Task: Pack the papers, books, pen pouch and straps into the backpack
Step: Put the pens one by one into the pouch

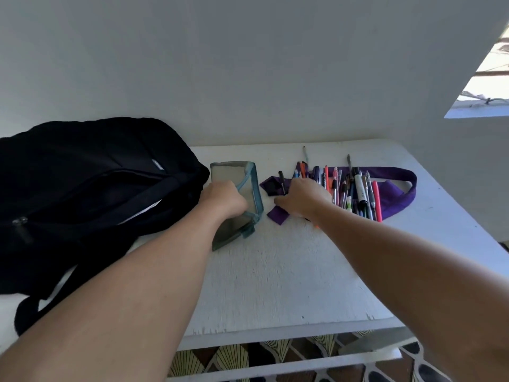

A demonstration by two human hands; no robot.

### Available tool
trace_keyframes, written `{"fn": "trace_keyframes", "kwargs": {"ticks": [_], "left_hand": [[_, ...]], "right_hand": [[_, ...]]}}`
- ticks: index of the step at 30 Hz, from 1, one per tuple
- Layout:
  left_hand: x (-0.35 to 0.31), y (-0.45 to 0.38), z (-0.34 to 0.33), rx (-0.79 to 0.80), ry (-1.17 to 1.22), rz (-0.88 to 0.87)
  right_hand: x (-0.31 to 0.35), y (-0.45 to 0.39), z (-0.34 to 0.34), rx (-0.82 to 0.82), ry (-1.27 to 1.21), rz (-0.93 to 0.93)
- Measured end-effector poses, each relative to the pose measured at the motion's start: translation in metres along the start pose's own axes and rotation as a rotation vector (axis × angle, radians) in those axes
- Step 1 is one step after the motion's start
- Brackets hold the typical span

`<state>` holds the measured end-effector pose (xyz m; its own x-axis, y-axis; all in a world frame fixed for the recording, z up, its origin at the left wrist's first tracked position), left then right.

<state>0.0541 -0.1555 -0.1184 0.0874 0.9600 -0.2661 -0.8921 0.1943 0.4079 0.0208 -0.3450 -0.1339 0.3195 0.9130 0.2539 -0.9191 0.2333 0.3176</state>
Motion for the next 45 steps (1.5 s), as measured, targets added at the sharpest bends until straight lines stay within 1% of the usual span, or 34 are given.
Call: {"fn": "trace_keyframes", "kwargs": {"ticks": [2, 4, 8, 12, 17, 20, 22, 24, 25, 27, 29, 31, 33, 35, 38, 40, 41, 43, 44, 45], "left_hand": [[0.003, 0.0, 0.003, 0.009, 0.052, 0.015], [0.003, -0.001, 0.004, 0.023, 0.087, 0.029], [-0.001, 0.0, 0.002, 0.023, 0.095, 0.023], [-0.002, 0.0, -0.001, 0.034, 0.075, 0.02], [-0.001, 0.002, -0.002, 0.04, 0.062, 0.003], [-0.001, 0.003, -0.001, 0.049, 0.049, 0.007], [-0.002, 0.002, 0.0, 0.051, 0.045, 0.014], [-0.004, 0.0, 0.001, 0.039, 0.061, 0.02], [-0.004, 0.0, 0.001, 0.031, 0.072, 0.023], [-0.007, 0.0, 0.001, 0.012, 0.085, 0.025], [-0.009, 0.0, 0.0, 0.002, 0.093, 0.028], [-0.01, 0.001, 0.002, -0.001, 0.106, 0.035], [-0.009, 0.003, 0.006, -0.002, 0.151, 0.051], [-0.007, 0.004, 0.009, 0.003, 0.247, 0.055], [-0.002, 0.01, 0.011, 0.031, 0.441, 0.073], [0.001, 0.014, 0.013, 0.038, 0.523, 0.075], [0.001, 0.017, 0.014, 0.038, 0.546, 0.071], [0.002, 0.023, 0.016, 0.04, 0.563, 0.064], [0.002, 0.025, 0.017, 0.046, 0.564, 0.057], [0.002, 0.026, 0.018, 0.049, 0.568, 0.047]], "right_hand": [[0.001, 0.002, 0.001, -0.005, -0.051, -0.018], [0.002, 0.005, 0.006, -0.043, -0.101, -0.024], [0.009, 0.005, 0.014, -0.097, -0.239, 0.021], [0.022, -0.004, 0.004, -0.108, -0.147, 0.07], [0.028, -0.011, -0.012, -0.109, 0.009, 0.041], [0.03, -0.014, -0.015, -0.11, 0.029, 0.032], [0.03, -0.014, -0.014, -0.113, -0.014, 0.014], [0.028, -0.016, -0.012, -0.128, -0.14, 0.0], [0.028, -0.016, -0.009, -0.13, -0.248, 0.004], [0.03, -0.016, -0.005, -0.107, -0.56, 0.017], [0.038, -0.014, -0.007, -0.018, -0.915, 0.025], [0.048, -0.004, -0.01, 0.126, -1.233, 0.038], [0.054, 0.005, -0.016, 0.19, -1.334, 0.062], [0.058, 0.012, -0.024, 0.214, -1.28, 0.125], [0.061, 0.016, -0.031, 0.222, -1.005, 0.155], [0.062, 0.019, -0.029, 0.272, -0.888, 0.157], [0.063, 0.02, -0.027, 0.28, -0.864, 0.167], [0.063, 0.019, -0.021, 0.232, -0.838, 0.187], [0.061, 0.018, -0.017, 0.195, -0.874, 0.182], [0.06, 0.018, -0.013, 0.168, -0.972, 0.167]]}}
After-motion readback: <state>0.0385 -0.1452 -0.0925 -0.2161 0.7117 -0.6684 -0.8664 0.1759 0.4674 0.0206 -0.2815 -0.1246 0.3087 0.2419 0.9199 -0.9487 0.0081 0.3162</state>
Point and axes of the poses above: each hand's wrist, its own y-axis away from the middle knuckle, its own z-axis out of the back of the hand, x = y × z, the point moved 3 cm from there along -y, towards the middle knuckle, and after that the axes turned 10 degrees about x, right-handed, at the moved point
